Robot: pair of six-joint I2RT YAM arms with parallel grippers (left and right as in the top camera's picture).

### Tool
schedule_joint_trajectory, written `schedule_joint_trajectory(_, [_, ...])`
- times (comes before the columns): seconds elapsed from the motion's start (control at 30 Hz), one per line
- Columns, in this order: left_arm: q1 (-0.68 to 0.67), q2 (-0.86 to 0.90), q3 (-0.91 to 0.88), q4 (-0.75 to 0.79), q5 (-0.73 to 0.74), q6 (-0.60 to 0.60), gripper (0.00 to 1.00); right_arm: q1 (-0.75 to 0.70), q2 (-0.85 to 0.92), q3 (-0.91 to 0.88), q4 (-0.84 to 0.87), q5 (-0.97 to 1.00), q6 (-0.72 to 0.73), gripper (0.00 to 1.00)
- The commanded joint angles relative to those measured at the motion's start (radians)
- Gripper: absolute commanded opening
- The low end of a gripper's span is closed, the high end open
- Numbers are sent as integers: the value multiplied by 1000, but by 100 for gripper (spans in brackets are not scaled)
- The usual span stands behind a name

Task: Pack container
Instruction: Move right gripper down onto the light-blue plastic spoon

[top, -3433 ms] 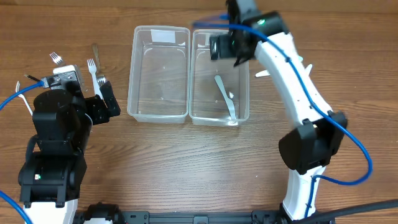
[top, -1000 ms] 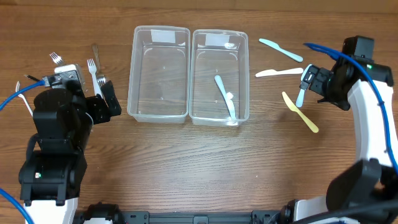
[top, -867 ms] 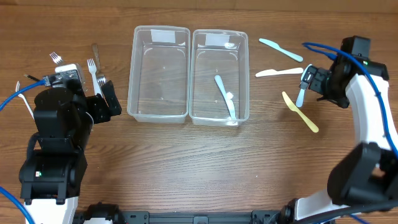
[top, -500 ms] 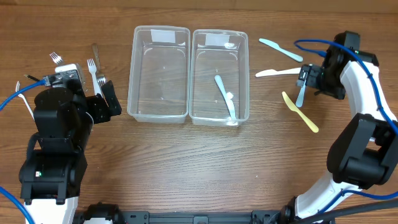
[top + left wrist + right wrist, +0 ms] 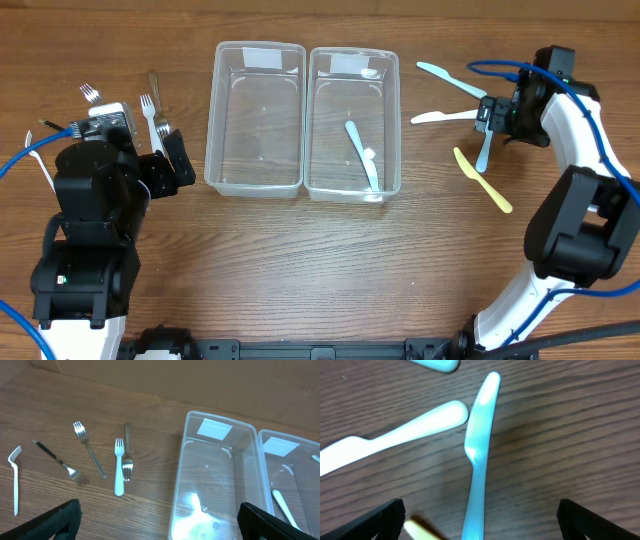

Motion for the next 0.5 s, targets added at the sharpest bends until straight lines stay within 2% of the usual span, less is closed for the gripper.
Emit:
schedule_joint_trajectory(0.0, [6,1,24,0,13,19,100,0,32,22,23,-22,-7,100])
schedule_joint_trajectory(0.23, [6,1,24,0,21,20,100,-1,68,22,51,-21,-6,97])
schedule_joint_trajectory(0.47, [6,1,24,0,31,19,100,-1,143,22,0,18,23,94])
